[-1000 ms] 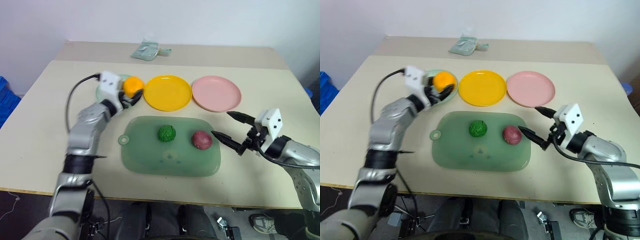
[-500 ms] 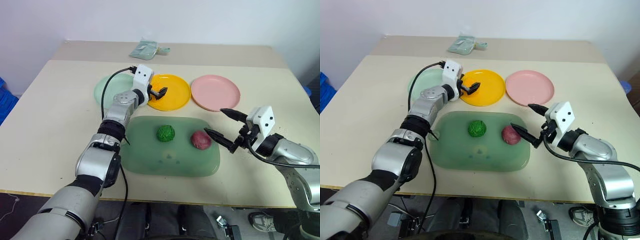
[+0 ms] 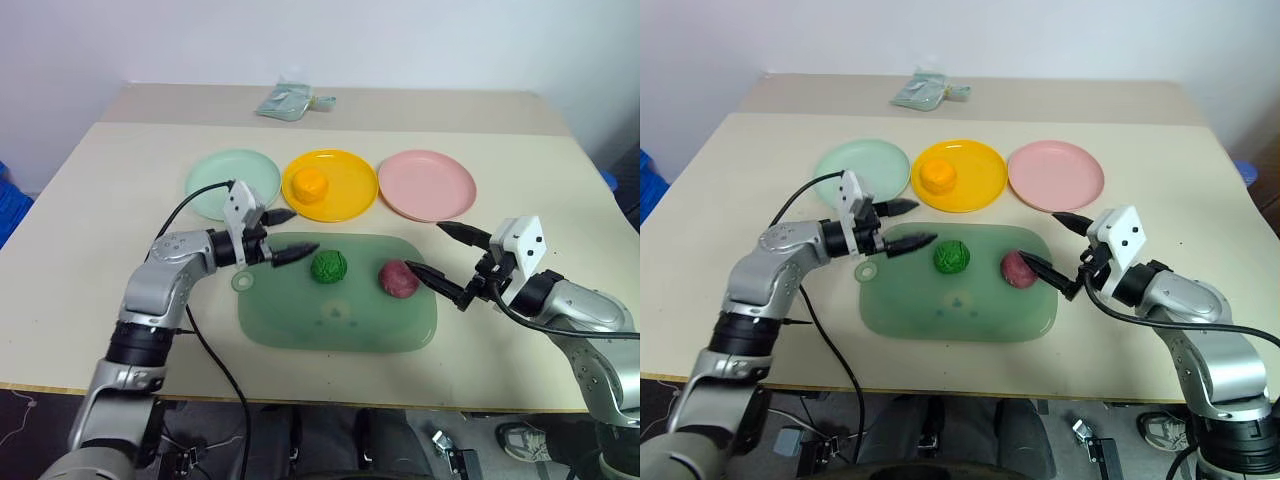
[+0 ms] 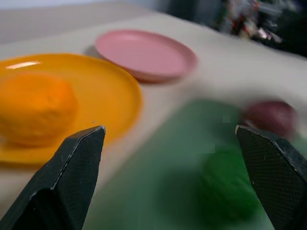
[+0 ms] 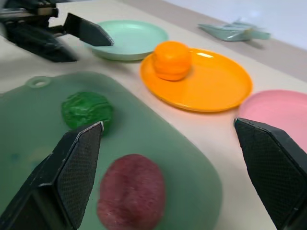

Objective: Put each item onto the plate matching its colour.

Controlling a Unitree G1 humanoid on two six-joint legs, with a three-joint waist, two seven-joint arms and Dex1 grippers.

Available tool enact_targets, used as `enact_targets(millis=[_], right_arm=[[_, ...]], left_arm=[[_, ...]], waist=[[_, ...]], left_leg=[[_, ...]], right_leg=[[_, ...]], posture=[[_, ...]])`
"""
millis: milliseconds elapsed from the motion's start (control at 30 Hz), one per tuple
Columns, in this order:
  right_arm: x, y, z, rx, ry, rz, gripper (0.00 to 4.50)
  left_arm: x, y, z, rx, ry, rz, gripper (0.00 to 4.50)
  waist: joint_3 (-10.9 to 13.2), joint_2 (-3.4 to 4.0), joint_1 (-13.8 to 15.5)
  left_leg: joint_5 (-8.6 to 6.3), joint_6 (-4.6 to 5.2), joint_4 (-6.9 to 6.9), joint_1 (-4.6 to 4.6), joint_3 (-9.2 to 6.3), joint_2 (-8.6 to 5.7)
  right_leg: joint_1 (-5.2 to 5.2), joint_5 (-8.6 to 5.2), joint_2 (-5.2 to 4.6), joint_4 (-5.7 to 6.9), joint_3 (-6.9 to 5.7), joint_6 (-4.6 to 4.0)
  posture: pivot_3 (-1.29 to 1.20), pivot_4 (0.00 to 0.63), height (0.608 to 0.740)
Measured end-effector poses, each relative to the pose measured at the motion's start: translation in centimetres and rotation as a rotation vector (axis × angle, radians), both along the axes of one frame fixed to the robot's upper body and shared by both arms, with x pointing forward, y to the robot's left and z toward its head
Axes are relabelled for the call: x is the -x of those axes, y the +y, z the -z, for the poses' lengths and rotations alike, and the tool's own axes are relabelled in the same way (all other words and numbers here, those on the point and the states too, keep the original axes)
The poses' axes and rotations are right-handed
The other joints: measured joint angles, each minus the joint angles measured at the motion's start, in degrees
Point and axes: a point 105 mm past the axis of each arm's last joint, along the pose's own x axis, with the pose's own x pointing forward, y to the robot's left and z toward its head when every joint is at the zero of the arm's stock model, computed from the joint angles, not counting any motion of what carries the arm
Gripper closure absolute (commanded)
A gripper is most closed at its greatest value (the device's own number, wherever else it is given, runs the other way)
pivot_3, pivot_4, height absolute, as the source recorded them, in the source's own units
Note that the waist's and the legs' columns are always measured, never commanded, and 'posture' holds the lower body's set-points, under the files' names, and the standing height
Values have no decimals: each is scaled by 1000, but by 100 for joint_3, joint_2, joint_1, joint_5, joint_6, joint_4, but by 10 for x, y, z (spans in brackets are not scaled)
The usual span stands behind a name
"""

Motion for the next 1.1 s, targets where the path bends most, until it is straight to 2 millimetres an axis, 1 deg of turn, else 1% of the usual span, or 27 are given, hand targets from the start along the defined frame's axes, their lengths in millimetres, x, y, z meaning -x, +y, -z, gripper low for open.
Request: enact_targets(millis=[67, 200, 267, 300, 400, 467, 567, 633, 667, 733, 800, 867, 900, 933, 1000, 1033, 1067, 1100], right_arm=[[4, 1, 4, 4, 28, -29, 0], [9, 0, 11, 23, 62, -50, 0], [9, 0, 12, 26, 64, -48, 0], [9, 0, 12, 29, 63, -45, 0], [10, -1, 13, 31, 63, -38, 0], [11, -1, 14, 34, 66, -36, 0], [11, -1, 15, 36, 67, -33, 0], [11, -1, 15, 37, 66, -30, 0], [11, -1, 15, 37, 64, -30, 0], [10, -1, 13, 38, 54, -31, 0], [8, -2, 12, 40, 42, -26, 0], [4, -3, 9, 33, 28, -17, 0], [1, -3, 8, 31, 21, -15, 0], [-1, -2, 7, 27, 19, -18, 0], [-3, 4, 8, 19, 17, -41, 0], [-4, 6, 10, 17, 20, -51, 0], [-5, 8, 12, 19, 25, -59, 0], [-5, 10, 14, 21, 30, -63, 0]], left_arm=[[8, -9, 8, -40, 12, 55, 42], [14, -26, 28, -151, -4, 113, 42], [7, -30, 34, -190, -27, 97, 574], [4, -31, 37, -200, -37, 86, 953], [0, -33, 39, -202, -51, 74, 2349], [-1, -33, 38, -191, -53, 65, 2349], [-9, -25, 27, -136, -68, -12, 2349], [-20, -15, 15, -67, -84, -109, 2349], [-32, -3, 5, 1, -95, -229, 2349], [-56, 34, -12, 83, -126, -497, 2349], [-72, 77, -25, 112, -158, -769, 2349], [-82, 109, -23, 105, -147, -983, 2349], [-84, 118, -19, 96, -135, -1045, 2349], [-86, 124, -12, 80, -114, -1090, 2015], [-93, 126, 3, 77, -58, -1136, 1195], [-97, 123, 5, 83, -47, -1140, 750], [-101, 122, 4, 83, -47, -1139, 209], [-104, 120, 1, 85, -56, -1133, 37]], waist=[[0, 0, 4], [0, 0, -24], [0, 0, -30], [0, 0, -30], [0, 0, -26], [0, 0, -20], [0, 0, -23], [0, 0, -24], [0, 0, -24], [1, -2, -40], [0, -1, -39], [-1, -4, -23], [-1, -4, -16], [-2, -6, 6], [-1, -12, 54], [0, -16, 78], [1, -18, 101], [0, -18, 108]], left_leg=[[-2, 3, 1, 0, -4, -3], [-3, 6, 0, 1, -4, -1], [-7, 13, 0, 1, -4, -1], [-9, 16, 0, 2, -4, 0], [-8, 15, 0, 1, -4, 0], [-8, 16, 1, 0, -4, -1], [-8, 16, 2, 0, -4, 0], [-8, 16, 1, 0, -5, 0], [-8, 16, 2, 0, -6, 0], [-8, 16, 2, 0, -7, 2], [-5, 11, 2, 1, -7, 2], [-2, 5, 2, 1, -6, -2], [-1, 4, 3, 1, -6, -4], [-1, 3, 3, 1, -7, -6], [0, 3, 6, -1, -7, -8], [-1, 3, 8, -3, -7, -8], [-1, 3, 10, -3, -6, -8], [-1, 3, 11, -3, -6, -8]], right_leg=[[4, 0, -2, -3, 0, 0], [1, 0, 3, -1, 0, 0], [0, 0, 6, 1, 0, 0], [0, 0, 7, 1, 0, 0], [-1, 0, 7, 1, 0, 0], [-1, 0, 6, 1, 0, 0], [0, 0, 6, 1, 0, 0], [-1, 0, 6, 2, 0, 0], [-2, 0, 5, 3, 0, 0], [-4, 0, 8, 5, 0, 1], [-5, 0, 11, 6, -1, 1], [-3, 1, 16, 6, -2, 2], [-2, 1, 16, 6, -3, 2], [0, 1, 16, 7, -6, 2], [0, 1, 15, 6, -11, 2], [-1, 1, 16, 6, -12, 3], [-1, 2, 16, 6, -12, 3], [-2, 2, 16, 6, -12, 3]], posture=[[0, 150, 740], [0, 150, 740], [0, 150, 740], [0, 150, 740], [0, 150, 740], [0, 150, 740], [0, 150, 740], [0, 150, 740], [0, 150, 740], [0, 150, 740], [0, 150, 740], [0, 150, 740], [0, 150, 740], [0, 150, 740], [0, 150, 740], [0, 150, 740], [0, 150, 740], [0, 150, 740]])
